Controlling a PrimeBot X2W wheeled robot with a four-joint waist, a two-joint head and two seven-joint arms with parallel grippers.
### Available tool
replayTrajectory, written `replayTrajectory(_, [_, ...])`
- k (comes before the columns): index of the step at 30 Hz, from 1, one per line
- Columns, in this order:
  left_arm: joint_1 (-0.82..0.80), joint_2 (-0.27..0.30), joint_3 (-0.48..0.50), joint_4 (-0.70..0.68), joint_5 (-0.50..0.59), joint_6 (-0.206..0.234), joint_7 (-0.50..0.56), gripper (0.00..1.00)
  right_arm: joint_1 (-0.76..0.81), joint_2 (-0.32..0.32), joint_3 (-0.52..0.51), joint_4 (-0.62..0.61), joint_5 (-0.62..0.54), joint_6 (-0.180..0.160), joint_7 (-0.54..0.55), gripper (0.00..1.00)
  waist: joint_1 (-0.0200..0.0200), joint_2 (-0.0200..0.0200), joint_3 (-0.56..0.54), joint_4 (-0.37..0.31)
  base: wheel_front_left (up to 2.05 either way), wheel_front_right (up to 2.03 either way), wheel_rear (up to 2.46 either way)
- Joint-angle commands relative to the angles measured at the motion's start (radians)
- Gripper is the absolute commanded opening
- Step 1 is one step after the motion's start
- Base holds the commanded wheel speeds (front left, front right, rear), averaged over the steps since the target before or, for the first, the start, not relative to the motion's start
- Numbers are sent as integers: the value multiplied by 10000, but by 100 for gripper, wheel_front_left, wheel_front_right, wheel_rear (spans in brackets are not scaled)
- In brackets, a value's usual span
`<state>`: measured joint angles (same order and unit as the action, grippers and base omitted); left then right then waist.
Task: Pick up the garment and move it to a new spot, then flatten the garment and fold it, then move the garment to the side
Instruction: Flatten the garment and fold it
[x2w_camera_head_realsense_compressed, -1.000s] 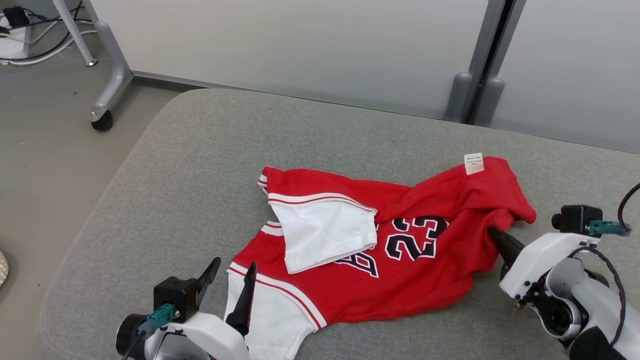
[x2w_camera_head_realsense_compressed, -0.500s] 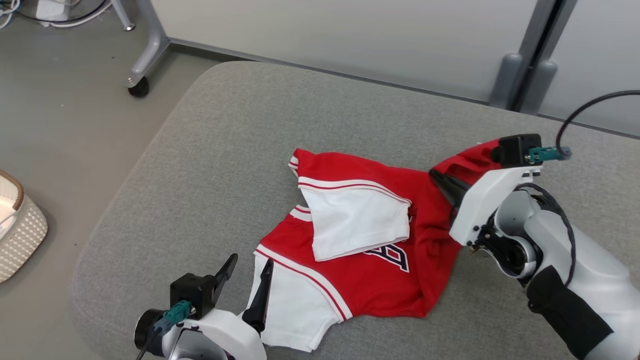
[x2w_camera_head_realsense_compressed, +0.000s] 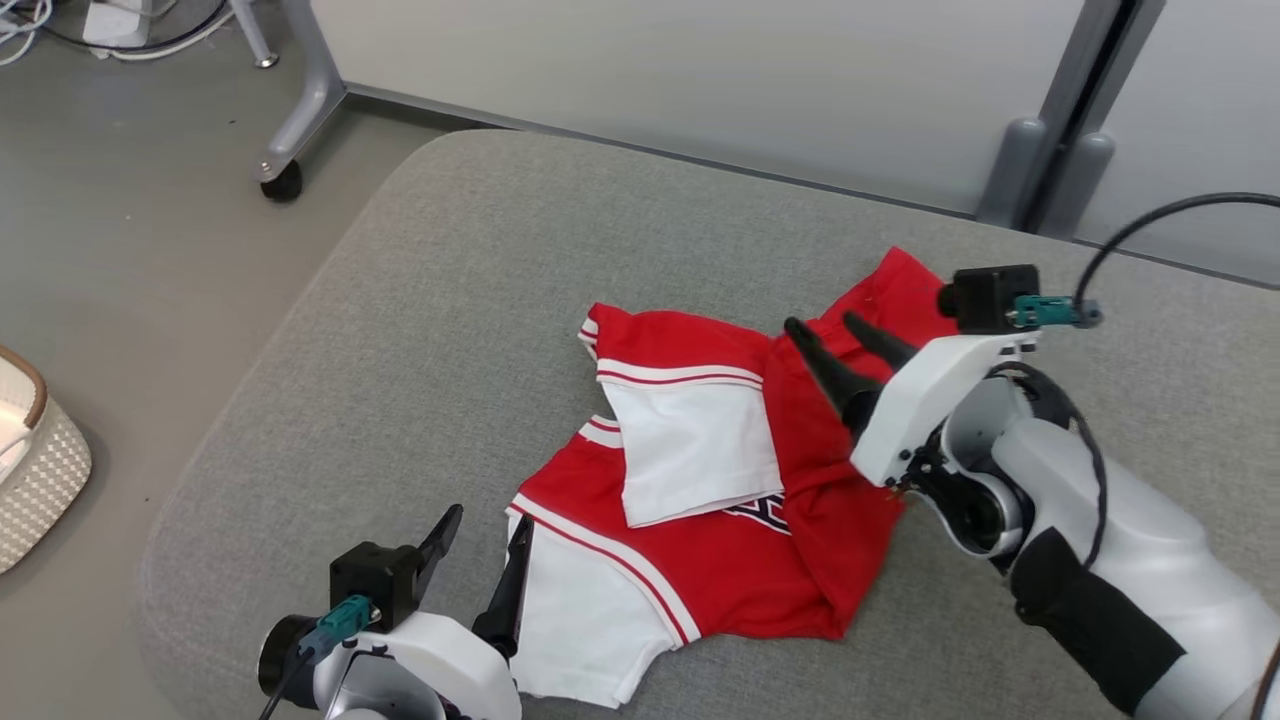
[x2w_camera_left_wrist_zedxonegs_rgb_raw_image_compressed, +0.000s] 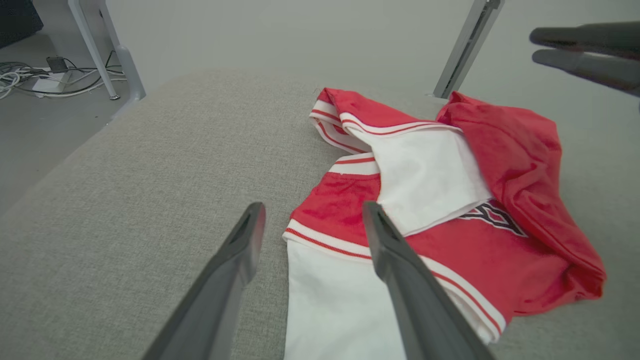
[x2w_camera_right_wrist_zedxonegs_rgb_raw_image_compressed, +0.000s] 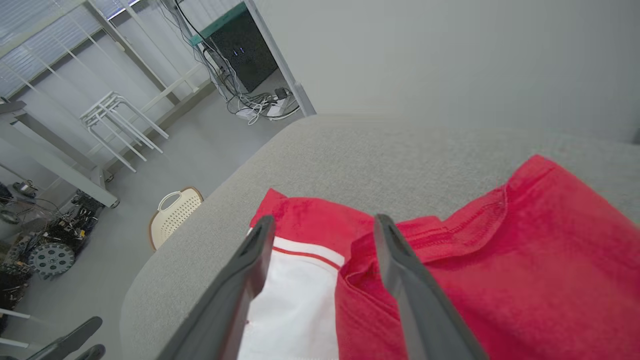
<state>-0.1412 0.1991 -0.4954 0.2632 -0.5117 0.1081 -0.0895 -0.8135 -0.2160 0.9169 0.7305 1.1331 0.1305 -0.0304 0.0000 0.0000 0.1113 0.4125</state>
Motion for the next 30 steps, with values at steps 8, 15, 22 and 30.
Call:
replayTrajectory(8, [263,211,98,-228,-110,173,-8,100,920,-1818,-360,-275,476,6,-1609,100,0,0,-624,-792,0,0,0])
replayTrajectory(15, [383,263,55,-369,-174,232,-39,100,1909,-2344,-237,-645,758,6,-1737,100,0,0,-617,-829,0,0,0])
replayTrajectory(22, [202,189,-52,-299,-191,172,-26,100,2061,-1802,288,-491,964,4,-1261,100,0,0,-521,-436,0,0,0])
replayTrajectory(30, [282,230,-87,-301,-232,241,-8,100,1783,-1420,685,316,1071,4,-816,100,0,0,-464,85,0,0,0])
